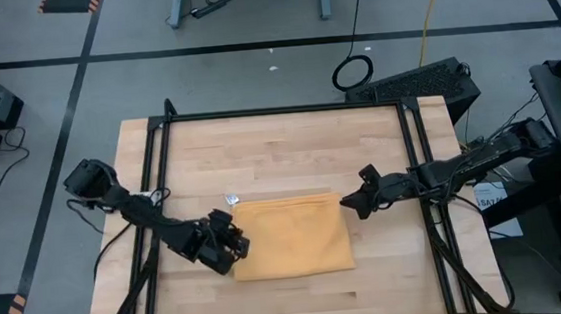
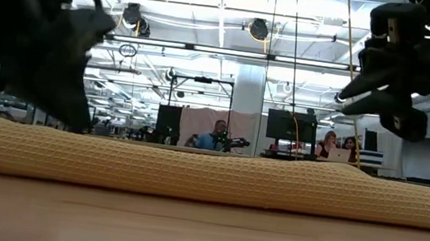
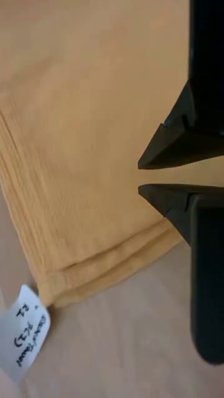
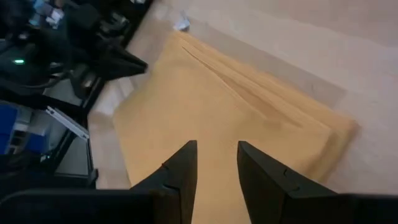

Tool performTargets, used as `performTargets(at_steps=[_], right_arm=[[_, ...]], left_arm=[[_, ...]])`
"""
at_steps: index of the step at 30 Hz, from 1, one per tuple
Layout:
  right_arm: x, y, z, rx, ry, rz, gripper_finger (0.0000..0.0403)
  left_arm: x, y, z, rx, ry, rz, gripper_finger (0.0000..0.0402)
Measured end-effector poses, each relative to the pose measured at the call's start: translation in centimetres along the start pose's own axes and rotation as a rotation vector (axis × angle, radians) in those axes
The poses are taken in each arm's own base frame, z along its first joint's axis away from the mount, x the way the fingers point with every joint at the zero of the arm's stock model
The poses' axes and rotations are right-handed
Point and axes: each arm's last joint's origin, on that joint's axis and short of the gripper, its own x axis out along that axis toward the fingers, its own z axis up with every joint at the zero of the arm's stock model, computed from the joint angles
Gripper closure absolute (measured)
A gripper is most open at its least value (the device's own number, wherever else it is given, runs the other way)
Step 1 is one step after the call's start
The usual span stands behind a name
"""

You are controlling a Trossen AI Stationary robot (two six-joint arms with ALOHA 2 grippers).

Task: Roll towel
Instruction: Fold the yellow towel in

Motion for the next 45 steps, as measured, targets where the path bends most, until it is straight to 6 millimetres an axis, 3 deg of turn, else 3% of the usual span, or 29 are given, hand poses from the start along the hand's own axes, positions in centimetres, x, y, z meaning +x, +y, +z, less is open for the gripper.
performTargets(at_steps=[5, 9, 18, 22, 28, 35, 39, 45], right_arm=[[1.4, -0.2, -0.1, -0.010, -0.017, -0.022, 0.0298], [2.2, -0.5, -0.6, -0.012, 0.052, -0.035, 0.0298], [2.6, 0.4, -0.4, 0.001, 0.074, 0.085, 0.0298], [2.5, 0.8, -0.3, 0.038, 0.082, 0.131, 0.0298], [2.6, 0.6, -0.4, 0.104, 0.083, 0.109, 0.0298], [2.6, 0.6, -0.3, 0.105, 0.081, 0.112, 0.0298], [2.5, 1.2, -0.4, -0.037, 0.062, 0.169, 0.0307], [2.2, 2.1, -0.7, -0.311, 0.021, 0.249, 0.0363]], left_arm=[[1.6, 2.4, -0.3, 0.008, 0.055, 0.029, 0.0361], [1.5, 2.6, 0.2, -0.007, 0.112, 0.035, 0.0362], [-2.4, -0.4, 2.7, 0.057, 0.115, -0.210, 0.0362], [-3.4, -1.8, 1.1, 0.160, 0.183, -0.389, 0.0362], [-2.1, -1.5, -1.8, 0.264, 0.231, -0.337, 0.0362], [0.3, 0.1, -3.9, 0.312, 0.266, -0.220, 0.0362], [0.3, 0.2, -4.0, 0.321, 0.268, -0.220, 0.0362], [-1.6, -0.8, -2.7, 0.234, 0.290, -0.298, 0.0362]])
